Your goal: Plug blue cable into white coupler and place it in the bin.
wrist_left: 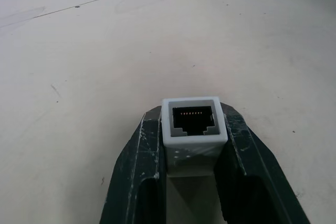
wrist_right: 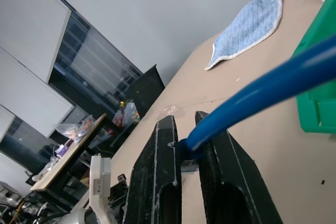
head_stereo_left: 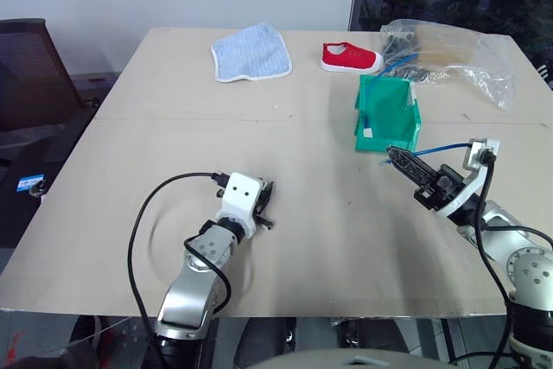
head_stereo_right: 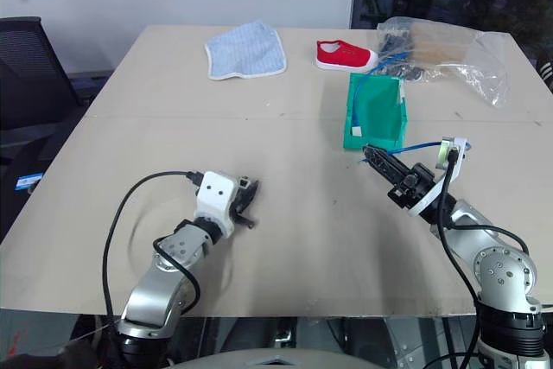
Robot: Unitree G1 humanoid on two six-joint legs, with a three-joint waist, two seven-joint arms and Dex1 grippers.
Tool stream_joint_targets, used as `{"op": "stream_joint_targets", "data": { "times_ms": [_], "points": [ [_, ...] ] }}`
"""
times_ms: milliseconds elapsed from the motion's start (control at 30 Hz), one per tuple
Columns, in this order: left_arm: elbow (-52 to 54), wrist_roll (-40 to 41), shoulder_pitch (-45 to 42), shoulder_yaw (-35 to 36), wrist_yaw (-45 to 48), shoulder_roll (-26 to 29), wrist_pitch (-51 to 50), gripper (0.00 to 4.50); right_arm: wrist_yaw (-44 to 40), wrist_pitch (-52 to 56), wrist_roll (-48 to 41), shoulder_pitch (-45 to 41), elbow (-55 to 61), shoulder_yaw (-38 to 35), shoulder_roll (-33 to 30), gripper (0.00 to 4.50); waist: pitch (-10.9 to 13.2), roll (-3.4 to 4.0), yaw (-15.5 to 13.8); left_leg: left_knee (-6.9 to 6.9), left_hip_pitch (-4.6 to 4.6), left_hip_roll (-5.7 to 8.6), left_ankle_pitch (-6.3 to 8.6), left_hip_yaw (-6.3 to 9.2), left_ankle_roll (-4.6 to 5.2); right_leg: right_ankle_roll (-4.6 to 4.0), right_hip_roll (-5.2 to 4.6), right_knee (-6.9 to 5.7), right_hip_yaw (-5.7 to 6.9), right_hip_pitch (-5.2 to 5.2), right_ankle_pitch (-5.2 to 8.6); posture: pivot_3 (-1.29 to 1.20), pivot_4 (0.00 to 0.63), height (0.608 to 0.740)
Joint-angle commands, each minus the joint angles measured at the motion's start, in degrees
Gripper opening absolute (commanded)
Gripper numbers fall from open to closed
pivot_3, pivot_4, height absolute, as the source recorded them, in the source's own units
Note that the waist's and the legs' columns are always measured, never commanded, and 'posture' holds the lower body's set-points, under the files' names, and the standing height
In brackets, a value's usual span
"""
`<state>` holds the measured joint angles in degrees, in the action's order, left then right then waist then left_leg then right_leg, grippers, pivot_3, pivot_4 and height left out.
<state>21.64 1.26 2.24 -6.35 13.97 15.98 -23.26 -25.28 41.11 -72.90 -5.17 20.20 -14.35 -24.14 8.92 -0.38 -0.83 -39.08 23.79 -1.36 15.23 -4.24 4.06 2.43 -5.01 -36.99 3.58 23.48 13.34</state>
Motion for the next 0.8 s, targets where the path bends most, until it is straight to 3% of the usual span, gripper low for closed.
{"op": "stream_joint_targets", "data": {
  "times_ms": [33,133,233,333,433,567,800],
  "points": [
    [-0.6,2.1,-2.1,0.9,2.7,0.4,1.1,0.61,-0.5,-0.6,0.4,-1.7,2.3,-0.3,-0.3,0.0,0.0,0.0,0.0,0.0,0.0,0.0,0.0,0.0,0.0,0.0,0.0,0.0,0.0,0.0,0.0,0.0,0.15,0.74],
    [-3.9,6.0,-6.2,0.9,10.0,2.0,3.1,0.61,-1.6,-0.2,1.4,-3.2,2.2,0.3,-1.0,0.0,0.0,0.0,-0.1,-0.01,0.0,0.0,0.0,0.02,0.0,0.0,0.04,-0.01,0.06,0.0,0.0,0.0,0.15,0.74],
    [-12.8,6.3,-15.6,-4.4,24.7,6.6,12.1,0.61,-8.1,2.7,4.7,-6.3,2.7,4.2,-6.1,0.0,0.0,0.04,-0.2,-0.02,0.01,0.04,-0.01,0.01,0.0,-0.01,0.08,-0.02,0.21,0.0,0.0,0.0,0.15,0.74],
    [-22.7,8.2,-23.9,-8.3,37.2,7.4,17.4,0.61,-14.0,0.6,12.6,-9.1,3.5,9.4,-10.4,0.0,0.0,0.03,-0.1,-0.04,0.04,0.07,0.0,-0.05,0.02,-0.02,0.14,0.04,0.23,0.04,0.01,0.0,0.15,0.74],
    [-33.3,9.7,-31.5,-11.9,50.0,6.0,21.7,0.61,-21.3,-5.0,23.8,-11.9,3.4,15.8,-14.6,0.0,0.0,0.01,0.0,-0.05,0.07,0.09,0.03,-0.13,0.09,0.03,0.18,0.09,0.19,0.04,0.0,0.0,0.15,0.74],
    [-46.7,8.2,-39.2,-15.4,61.2,3.3,28.7,0.61,-26.6,-13.1,33.9,-14.8,-0.5,20.0,-15.0,0.0,0.1,-0.04,0.0,-0.06,0.11,0.12,0.05,-0.17,0.11,0.1,0.29,0.14,0.2,0.07,0.04,0.0,0.15,0.74],
    [-64.8,7.0,-49.3,-15.1,70.0,-3.0,35.9,0.61,-30.4,-19.3,41.3,-15.9,-5.2,23.1,-12.0,0.0,0.1,-0.09,0.0,-0.15,0.17,0.09,0.06,-0.13,0.13,0.14,0.32,0.14,0.2,0.07,0.01,0.0,0.15,0.74]
  ]
}}
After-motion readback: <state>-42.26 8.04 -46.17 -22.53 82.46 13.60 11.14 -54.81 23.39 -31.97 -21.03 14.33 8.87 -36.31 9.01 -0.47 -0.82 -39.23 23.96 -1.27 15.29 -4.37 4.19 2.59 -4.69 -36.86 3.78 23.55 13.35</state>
